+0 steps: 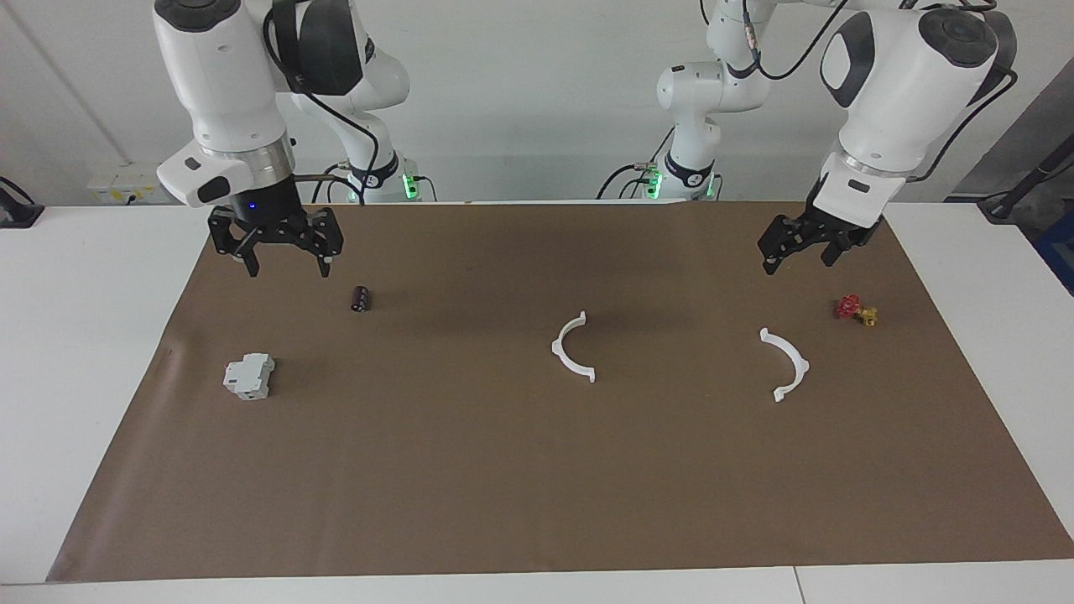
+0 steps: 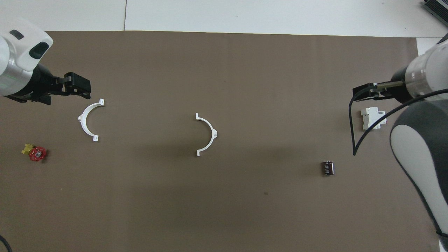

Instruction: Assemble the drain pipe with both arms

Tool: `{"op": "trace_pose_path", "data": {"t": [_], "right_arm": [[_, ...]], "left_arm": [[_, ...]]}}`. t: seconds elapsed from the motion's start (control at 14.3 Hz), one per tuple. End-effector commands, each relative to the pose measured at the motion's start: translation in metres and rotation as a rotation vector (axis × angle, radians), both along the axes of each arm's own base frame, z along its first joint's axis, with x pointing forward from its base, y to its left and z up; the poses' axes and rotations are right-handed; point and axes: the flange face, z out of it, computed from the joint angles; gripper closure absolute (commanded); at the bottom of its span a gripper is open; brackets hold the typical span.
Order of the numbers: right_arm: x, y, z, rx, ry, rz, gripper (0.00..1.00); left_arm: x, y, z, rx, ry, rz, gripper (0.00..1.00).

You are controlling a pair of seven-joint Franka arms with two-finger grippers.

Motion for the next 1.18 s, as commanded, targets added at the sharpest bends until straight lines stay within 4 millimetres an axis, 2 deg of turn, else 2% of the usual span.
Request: {"op": "trace_pose_path", "data": {"t": [0.0, 0.14, 0.21, 0.35, 0.56, 0.63, 0.77, 0.84, 1.05, 1.12], "right_arm": [[-0.013, -0.027, 0.012, 0.024, 0.059, -0.026, 0.0], [-0.016, -0.036, 0.01, 0.057, 0.076, -0.048, 0.0], [-0.018, -0.036, 0.006, 0.058, 0.087, -0.049, 0.0], [-0.022, -0.035, 0.006, 0.057, 0.093, -0.045, 0.0], [-0.027, -0.039, 0.011, 0.056, 0.142, -0.035, 0.0], [-0.027, -0.039, 0.01, 0.058, 0.142, -0.032, 0.0], [-0.026, -0.036, 0.01, 0.058, 0.131, -0.017, 0.0], [-0.026, -0.034, 0.009, 0.059, 0.131, -0.014, 0.0], [-0.027, -0.033, 0.009, 0.058, 0.132, -0.011, 0.0], [-0.028, -0.034, 0.01, 0.056, 0.141, -0.012, 0.0]], "left_arm": [[-0.004, 0.033, -0.014, 0.006, -0.044, -0.066, 0.0], [0.003, 0.041, -0.021, 0.007, -0.074, -0.07, 0.0], [0.005, 0.044, -0.031, 0.007, -0.079, -0.064, 0.0], [0.003, 0.049, -0.075, 0.008, -0.067, -0.044, 0.0], [0.001, 0.053, -0.125, 0.007, -0.111, -0.035, 0.0], [0.0, 0.062, -0.139, 0.009, -0.137, -0.025, 0.0], [0.003, 0.079, -0.148, 0.016, -0.174, -0.025, 0.0], [0.008, 0.091, -0.159, 0.026, -0.181, -0.051, 0.0], [0.017, 0.093, -0.196, 0.024, -0.159, -0.011, 0.0], [0.017, 0.094, -0.202, 0.021, -0.157, 0.03, 0.0]]}}
